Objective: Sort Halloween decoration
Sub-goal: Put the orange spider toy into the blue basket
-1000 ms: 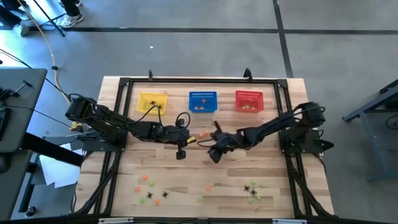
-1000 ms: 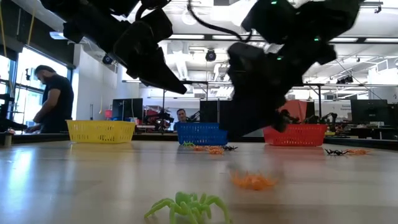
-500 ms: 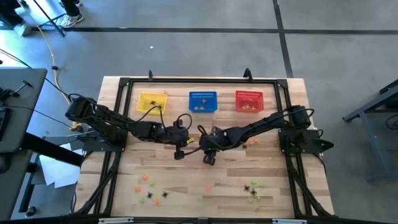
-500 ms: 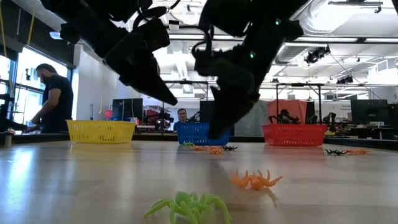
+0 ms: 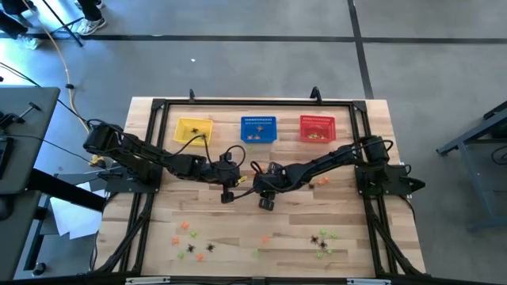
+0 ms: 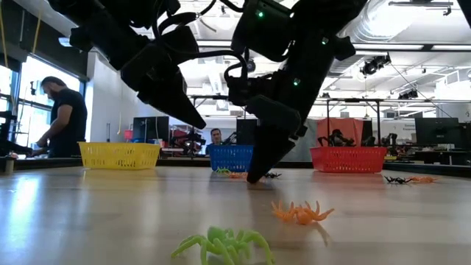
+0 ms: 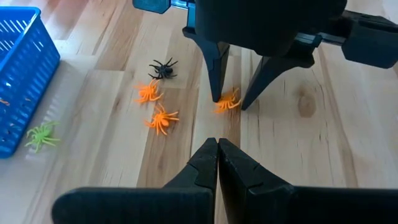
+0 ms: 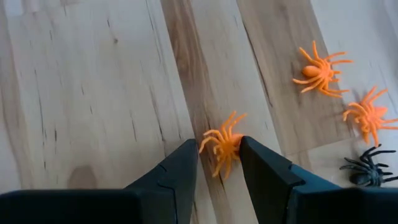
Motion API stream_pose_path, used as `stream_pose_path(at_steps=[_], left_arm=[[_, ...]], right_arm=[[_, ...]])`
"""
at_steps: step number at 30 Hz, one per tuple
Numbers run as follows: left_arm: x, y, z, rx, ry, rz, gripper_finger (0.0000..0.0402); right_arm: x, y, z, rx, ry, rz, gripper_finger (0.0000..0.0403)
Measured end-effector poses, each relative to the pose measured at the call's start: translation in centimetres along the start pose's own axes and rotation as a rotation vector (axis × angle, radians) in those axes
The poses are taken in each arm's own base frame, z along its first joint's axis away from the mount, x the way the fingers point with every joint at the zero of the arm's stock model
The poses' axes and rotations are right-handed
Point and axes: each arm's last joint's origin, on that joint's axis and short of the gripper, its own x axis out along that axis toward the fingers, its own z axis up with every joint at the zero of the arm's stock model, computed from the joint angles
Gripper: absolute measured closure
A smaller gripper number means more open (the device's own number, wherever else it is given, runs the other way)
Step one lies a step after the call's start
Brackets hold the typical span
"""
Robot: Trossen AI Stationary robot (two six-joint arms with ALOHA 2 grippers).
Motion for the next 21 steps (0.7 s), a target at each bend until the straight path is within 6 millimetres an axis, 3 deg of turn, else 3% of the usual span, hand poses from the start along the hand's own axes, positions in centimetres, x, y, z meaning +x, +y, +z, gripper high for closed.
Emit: stream_pose_path(at_steps=[4, 10, 21], left_arm=[[0.0, 0.0, 0.0, 0.0, 0.0, 0.0, 0.0401], [0.0, 0.0, 0.0, 0.0, 0.0, 0.0, 0.0401], [-0.4, 0.1, 0.0, -0.004, 0.018, 0.007, 0.0401]], right_arm=[[0.1, 0.0, -0.1, 0.013, 0.008, 0.001, 0.03], [0.1, 0.0, -0.2, 0.035, 0.018, 0.01, 0.039], [-1.2, -0.4, -0.5, 0.079, 0.076, 0.016, 0.0401]])
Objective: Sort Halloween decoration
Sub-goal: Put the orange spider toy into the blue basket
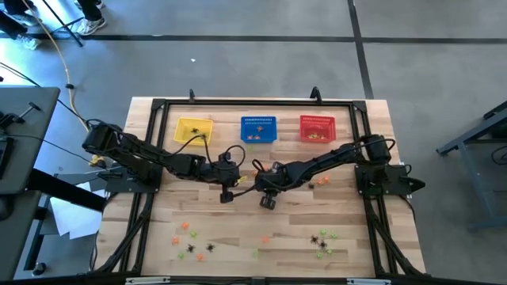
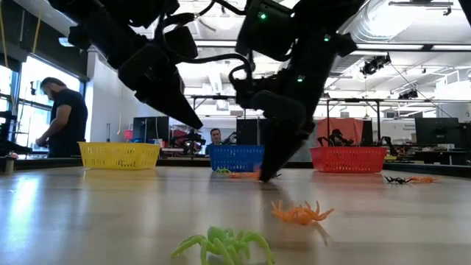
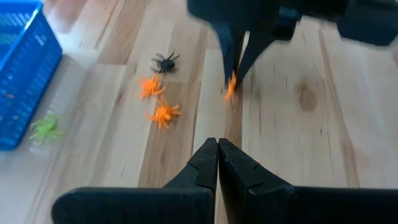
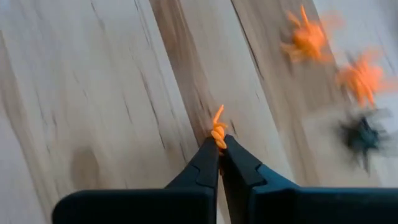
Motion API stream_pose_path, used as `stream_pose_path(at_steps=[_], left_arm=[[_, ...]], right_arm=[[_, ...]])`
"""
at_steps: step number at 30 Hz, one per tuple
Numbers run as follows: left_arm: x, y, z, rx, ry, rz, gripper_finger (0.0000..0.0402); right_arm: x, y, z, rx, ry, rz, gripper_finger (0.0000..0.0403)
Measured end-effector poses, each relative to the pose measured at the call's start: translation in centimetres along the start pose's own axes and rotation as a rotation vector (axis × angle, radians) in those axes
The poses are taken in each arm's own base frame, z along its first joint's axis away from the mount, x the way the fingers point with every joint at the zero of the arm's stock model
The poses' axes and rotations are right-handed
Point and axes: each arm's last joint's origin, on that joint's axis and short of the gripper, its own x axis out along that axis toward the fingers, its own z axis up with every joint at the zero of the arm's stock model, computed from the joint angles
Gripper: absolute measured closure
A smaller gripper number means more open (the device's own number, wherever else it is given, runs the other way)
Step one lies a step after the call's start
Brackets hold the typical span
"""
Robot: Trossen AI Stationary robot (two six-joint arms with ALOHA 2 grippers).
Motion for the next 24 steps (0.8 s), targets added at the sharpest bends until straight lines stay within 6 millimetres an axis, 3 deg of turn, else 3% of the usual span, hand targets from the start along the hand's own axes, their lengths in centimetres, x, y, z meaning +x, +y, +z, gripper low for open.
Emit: stream_pose_path(at_steps=[13, 17, 24], left_arm=[[-3.3, 0.6, 0.8, -0.001, -0.012, 0.005, 0.0402], [-4.3, 0.7, 0.7, -0.01, 0.001, 0.004, 0.0402], [-5.5, 0.0, 0.9, 0.017, -0.02, -0.03, 0.0402]], right_arm=[[-4.2, -2.1, 1.9, 0.065, -0.172, -0.11, 0.0402], [-4.1, -4.7, 3.1, 0.112, -0.229, -0.22, 0.0402], [-4.2, -11.3, 6.1, 0.227, -0.364, -0.305, 0.0403]])
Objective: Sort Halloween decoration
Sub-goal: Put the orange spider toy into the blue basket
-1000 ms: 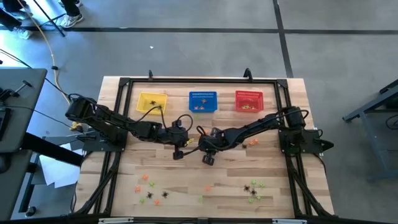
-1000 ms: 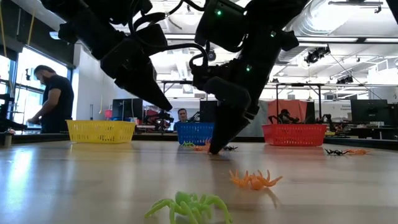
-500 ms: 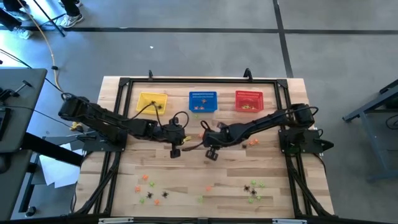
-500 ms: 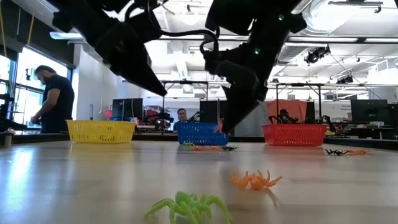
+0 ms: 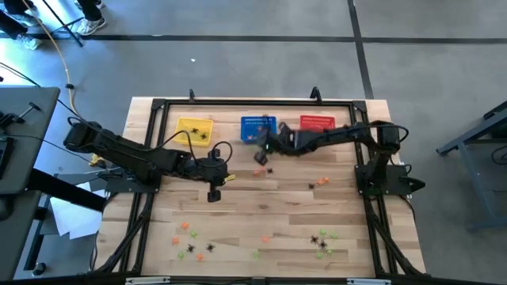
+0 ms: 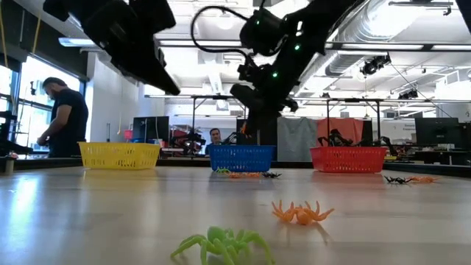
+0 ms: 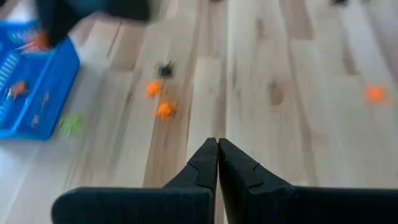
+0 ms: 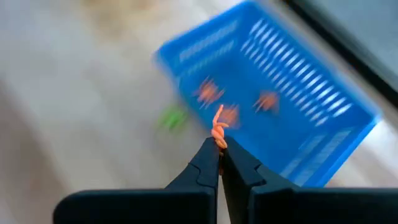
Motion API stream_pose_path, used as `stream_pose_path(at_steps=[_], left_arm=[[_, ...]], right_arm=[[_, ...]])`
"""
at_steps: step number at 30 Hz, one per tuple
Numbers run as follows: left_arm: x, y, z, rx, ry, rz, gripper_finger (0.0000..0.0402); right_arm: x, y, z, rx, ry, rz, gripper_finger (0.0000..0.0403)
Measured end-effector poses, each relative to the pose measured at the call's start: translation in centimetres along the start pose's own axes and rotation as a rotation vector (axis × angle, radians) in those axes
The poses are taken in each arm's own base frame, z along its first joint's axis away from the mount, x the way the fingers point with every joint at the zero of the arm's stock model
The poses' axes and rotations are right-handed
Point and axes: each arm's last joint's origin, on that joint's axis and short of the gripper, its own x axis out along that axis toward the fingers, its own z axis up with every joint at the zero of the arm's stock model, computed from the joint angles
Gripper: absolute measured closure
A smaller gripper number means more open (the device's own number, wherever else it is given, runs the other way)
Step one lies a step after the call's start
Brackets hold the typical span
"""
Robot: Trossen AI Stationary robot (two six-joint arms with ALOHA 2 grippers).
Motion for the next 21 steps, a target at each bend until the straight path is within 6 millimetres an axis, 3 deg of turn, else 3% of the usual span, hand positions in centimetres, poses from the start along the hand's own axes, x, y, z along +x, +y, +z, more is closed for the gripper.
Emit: stream_pose_path(at_steps=[5, 8, 16, 21], left_arm=[[-0.2, -0.4, -0.1, 0.02, 0.001, -0.002, 0.0402], [-0.2, -0.4, -0.1, 0.022, 0.007, -0.001, 0.0402], [-0.2, -0.3, -0.3, 0.033, 0.018, 0.017, 0.0402], [-0.2, -0.3, -0.3, 0.033, 0.019, 0.018, 0.0402]], right_arm=[[1.5, -3.7, 1.6, 0.111, -0.016, 0.046, 0.0403], [1.9, -4.9, 1.9, 0.142, -0.006, 0.056, 0.0403], [2.0, -5.1, 1.9, 0.164, 0.003, 0.081, 0.04], [2.0, -5.2, 1.9, 0.158, 0.003, 0.081, 0.0369]])
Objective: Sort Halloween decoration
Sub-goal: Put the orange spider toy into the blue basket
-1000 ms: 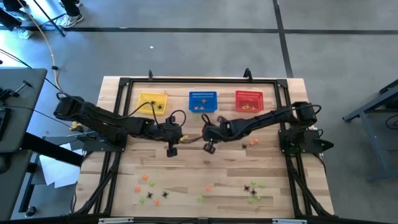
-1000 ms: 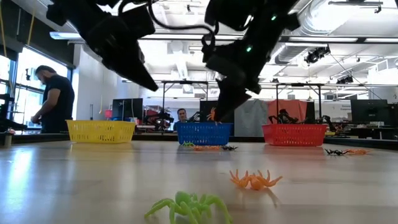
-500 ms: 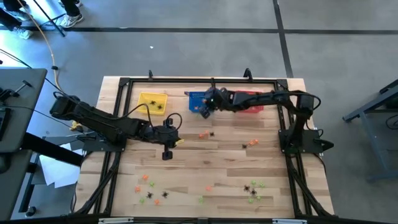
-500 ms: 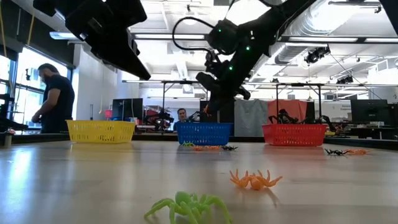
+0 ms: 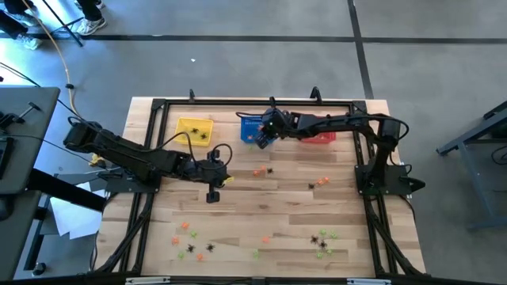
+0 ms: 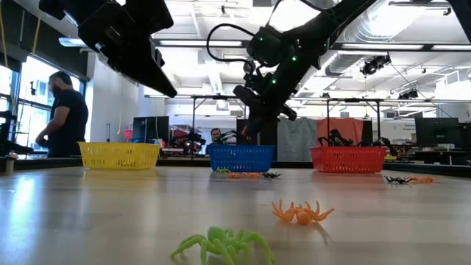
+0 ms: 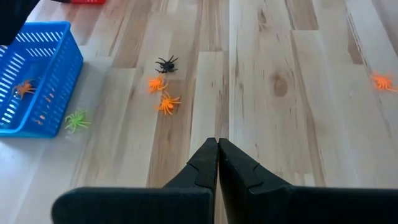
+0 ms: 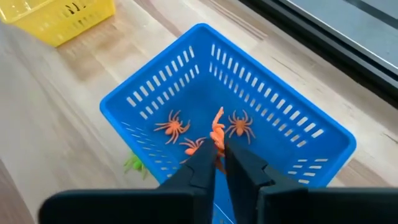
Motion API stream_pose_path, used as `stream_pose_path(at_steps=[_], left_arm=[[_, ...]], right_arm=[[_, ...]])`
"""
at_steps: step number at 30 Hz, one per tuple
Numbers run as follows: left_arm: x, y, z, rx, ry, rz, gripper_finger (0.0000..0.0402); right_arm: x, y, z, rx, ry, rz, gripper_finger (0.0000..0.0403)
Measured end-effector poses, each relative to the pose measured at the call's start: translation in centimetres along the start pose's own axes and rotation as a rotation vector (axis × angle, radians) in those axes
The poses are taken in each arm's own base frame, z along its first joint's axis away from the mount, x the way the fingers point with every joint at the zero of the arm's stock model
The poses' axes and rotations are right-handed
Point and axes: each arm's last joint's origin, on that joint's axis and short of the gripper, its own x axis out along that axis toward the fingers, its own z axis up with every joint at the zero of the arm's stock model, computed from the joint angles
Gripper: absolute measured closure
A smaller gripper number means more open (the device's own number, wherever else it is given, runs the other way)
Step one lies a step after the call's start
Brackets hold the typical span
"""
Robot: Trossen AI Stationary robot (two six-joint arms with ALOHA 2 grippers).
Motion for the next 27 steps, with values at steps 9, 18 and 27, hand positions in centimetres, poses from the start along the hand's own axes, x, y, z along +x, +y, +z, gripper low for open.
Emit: stream_pose_path(at_steps=[9, 18, 27], left_arm=[[0.0, 0.0, -0.1, 0.001, 0.007, 0.001, 0.0402], [0.0, 0.1, -0.6, 0.015, 0.058, 0.008, 0.0402], [0.0, 0.1, -0.6, 0.018, 0.058, 0.008, 0.0402]], right_arm=[[0.0, 0.1, 0.0, -0.015, 0.01, 0.029, 0.0267], [-2.4, 3.3, -0.5, -0.013, 0.074, 0.291, 0.0254], [-4.1, 10.3, -5.2, -0.203, 0.099, 0.31, 0.0254]])
